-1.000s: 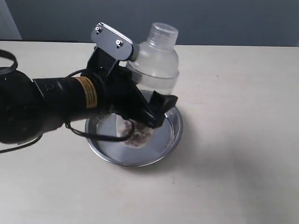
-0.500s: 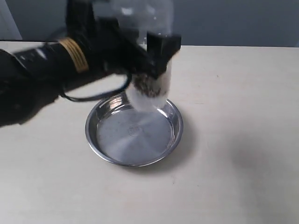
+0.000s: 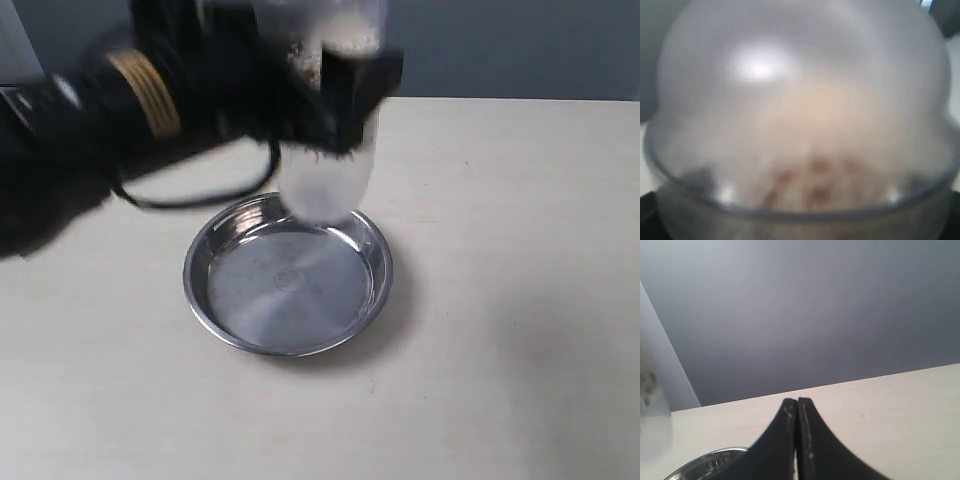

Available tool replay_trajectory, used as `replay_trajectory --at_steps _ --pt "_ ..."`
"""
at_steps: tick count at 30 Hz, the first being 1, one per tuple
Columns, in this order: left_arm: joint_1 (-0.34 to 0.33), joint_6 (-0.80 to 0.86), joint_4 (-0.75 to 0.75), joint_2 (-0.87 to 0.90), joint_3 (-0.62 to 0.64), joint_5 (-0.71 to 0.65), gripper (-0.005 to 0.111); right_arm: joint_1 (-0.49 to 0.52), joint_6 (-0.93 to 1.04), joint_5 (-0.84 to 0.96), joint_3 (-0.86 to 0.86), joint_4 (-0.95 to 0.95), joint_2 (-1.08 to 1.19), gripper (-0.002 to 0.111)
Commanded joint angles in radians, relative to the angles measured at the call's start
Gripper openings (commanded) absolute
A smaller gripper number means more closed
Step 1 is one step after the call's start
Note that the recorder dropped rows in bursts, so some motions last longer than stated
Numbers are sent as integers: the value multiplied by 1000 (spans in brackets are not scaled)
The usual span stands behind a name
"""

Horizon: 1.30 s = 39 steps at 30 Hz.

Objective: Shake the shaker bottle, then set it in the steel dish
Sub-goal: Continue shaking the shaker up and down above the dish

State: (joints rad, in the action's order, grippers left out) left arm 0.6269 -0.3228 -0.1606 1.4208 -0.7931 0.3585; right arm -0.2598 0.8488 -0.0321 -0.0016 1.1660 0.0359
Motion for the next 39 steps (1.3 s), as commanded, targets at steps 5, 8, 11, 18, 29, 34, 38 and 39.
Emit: replay_trajectory --at_steps 5,8,11,18,29,34,38,39 --pt "-1 13 -10 30 68 -75 0 3 4 -4 2 -1 -2 -1" --pt "12 22 14 -10 64 84 0 3 4 -2 2 -1 -2 -1" --pt "13 77 -54 -135 -46 60 0 3 4 -7 2 -1 -2 -1" --pt "-4 88 113 39 114 117 0 3 4 -2 2 -1 -2 -1" --pt "-14 92 110 -1 117 104 0 3 4 3 2 -1 -2 -1" --pt "-9 126 44 -152 42 2 0 3 4 -2 2 -1 -2 -1" --pt "-48 85 180 40 201 57 0 3 4 -4 2 -1 -2 -1" --pt "-37 51 161 29 197 97 0 3 4 -2 2 -1 -2 -1"
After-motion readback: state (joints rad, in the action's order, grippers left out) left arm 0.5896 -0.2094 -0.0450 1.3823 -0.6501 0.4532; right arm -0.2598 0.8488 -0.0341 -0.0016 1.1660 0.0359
